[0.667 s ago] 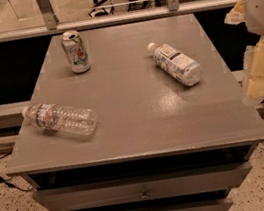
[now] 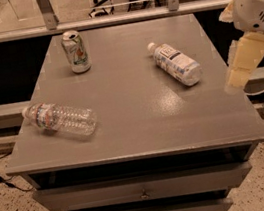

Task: Place blue plastic bottle upright

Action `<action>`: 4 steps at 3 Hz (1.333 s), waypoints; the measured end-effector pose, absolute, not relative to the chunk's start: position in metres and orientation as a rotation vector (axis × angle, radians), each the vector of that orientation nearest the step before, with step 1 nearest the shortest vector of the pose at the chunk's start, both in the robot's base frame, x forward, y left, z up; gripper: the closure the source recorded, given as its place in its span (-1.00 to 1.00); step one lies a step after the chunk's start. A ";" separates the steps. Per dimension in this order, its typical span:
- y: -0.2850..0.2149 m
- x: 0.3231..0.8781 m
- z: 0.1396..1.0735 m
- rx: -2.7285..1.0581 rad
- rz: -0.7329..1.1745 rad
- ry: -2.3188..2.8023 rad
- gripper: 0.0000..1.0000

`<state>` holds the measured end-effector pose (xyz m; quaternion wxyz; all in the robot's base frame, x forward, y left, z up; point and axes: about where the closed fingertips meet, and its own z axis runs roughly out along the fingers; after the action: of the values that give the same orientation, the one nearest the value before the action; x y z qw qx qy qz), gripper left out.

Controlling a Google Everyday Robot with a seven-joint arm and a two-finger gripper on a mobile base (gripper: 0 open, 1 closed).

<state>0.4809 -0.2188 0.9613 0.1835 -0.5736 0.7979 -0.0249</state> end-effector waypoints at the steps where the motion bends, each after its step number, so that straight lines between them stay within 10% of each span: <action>1: -0.223 0.538 0.947 -1.480 -0.037 2.279 -1.00; 4: -0.197 0.663 0.927 -1.110 0.153 2.371 -1.00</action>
Offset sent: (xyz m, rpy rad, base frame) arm 0.1491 -0.0034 -0.0196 0.2143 -0.0769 -0.2226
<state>0.6627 -0.1969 0.9269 0.2567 -0.4091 0.8738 0.0563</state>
